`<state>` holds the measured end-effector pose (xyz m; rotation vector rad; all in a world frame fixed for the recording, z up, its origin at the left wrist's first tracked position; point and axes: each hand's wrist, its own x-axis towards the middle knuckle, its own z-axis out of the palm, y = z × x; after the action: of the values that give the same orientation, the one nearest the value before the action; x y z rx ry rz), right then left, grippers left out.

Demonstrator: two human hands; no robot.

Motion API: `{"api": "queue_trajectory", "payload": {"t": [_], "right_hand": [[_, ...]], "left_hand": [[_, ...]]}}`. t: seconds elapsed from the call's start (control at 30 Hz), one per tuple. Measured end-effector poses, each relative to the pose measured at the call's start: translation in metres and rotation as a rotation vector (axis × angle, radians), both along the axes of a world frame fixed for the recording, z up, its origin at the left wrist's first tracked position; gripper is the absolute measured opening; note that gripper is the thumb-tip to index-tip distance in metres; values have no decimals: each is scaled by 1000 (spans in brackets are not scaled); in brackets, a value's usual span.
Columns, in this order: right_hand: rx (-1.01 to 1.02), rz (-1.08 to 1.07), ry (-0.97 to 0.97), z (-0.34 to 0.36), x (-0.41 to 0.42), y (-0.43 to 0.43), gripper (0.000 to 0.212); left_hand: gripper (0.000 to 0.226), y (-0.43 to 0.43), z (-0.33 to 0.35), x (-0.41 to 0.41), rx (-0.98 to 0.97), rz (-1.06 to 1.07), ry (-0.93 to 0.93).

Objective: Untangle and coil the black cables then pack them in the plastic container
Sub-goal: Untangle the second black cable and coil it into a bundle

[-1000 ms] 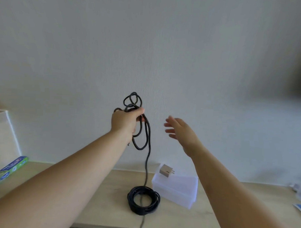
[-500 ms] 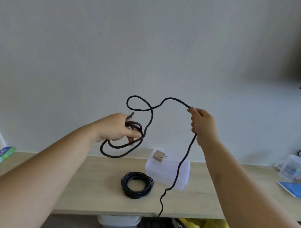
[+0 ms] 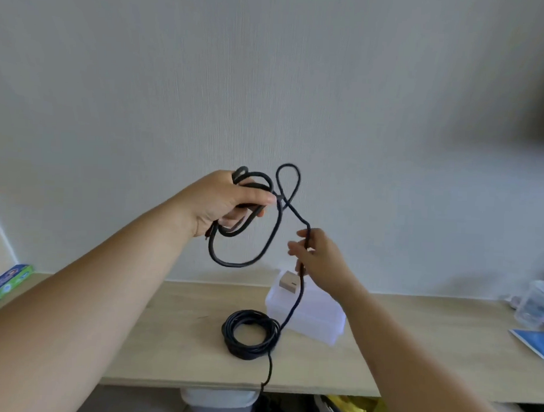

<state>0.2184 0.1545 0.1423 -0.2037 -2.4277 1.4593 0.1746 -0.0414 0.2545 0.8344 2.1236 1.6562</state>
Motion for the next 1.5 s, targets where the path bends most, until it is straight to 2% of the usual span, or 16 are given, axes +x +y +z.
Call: {"api": "queue_trajectory", "payload": {"t": [0.17,0.33,0.43,0.53,0.6,0.67,0.77,0.87,0.93,1.0,1.07,1.13,1.2,1.33,1.4,1.5], "right_hand": [[-120,-205,-53,14,-13,8,65],[224,-109,-204,21,-22,10,44],[497,-42,-295,25,-19,3,31],[762,150,-398,32,-12,1,42],[831,318,-425,40,-5,4,47],[608,437,-403,51,0,13,38],[64,433,-281,64,5,35,23],[-255,434,-188,66,9,60,13],[-285,478,-235,63,13,65,3],[-168,430,-265,56,16,59,14],[-140,367,-212,50,18,43,17],[-307,320,-97,42,19,23,22],[-599,217,15,36,18,0,25],[-973,71,61,42,19,-49,22],[-1025,177,31,58,28,-64,25],[-1032,509,34,93,47,-61,32]], "left_hand": [[16,6,-21,3,-179,143,106],[18,7,-23,7,-193,142,156],[24,8,-23,6,-224,199,261],[26,6,-24,0,-381,239,414],[28,4,-28,-2,-580,213,496],[30,1,-32,-1,-785,64,513],[28,-8,-33,3,-845,-214,394],[31,-14,-30,2,-955,-260,398],[33,-13,-32,-2,-1113,-163,457],[32,-12,-38,-11,-1191,7,506],[25,-8,-46,-22,-1157,214,556],[20,0,-56,-30,-1008,415,545],[19,11,-66,-33,-874,545,507],[18,34,-87,-33,-874,561,488],[17,39,-94,-33,-960,540,539],[12,31,-95,-38,-1095,540,612]]}}
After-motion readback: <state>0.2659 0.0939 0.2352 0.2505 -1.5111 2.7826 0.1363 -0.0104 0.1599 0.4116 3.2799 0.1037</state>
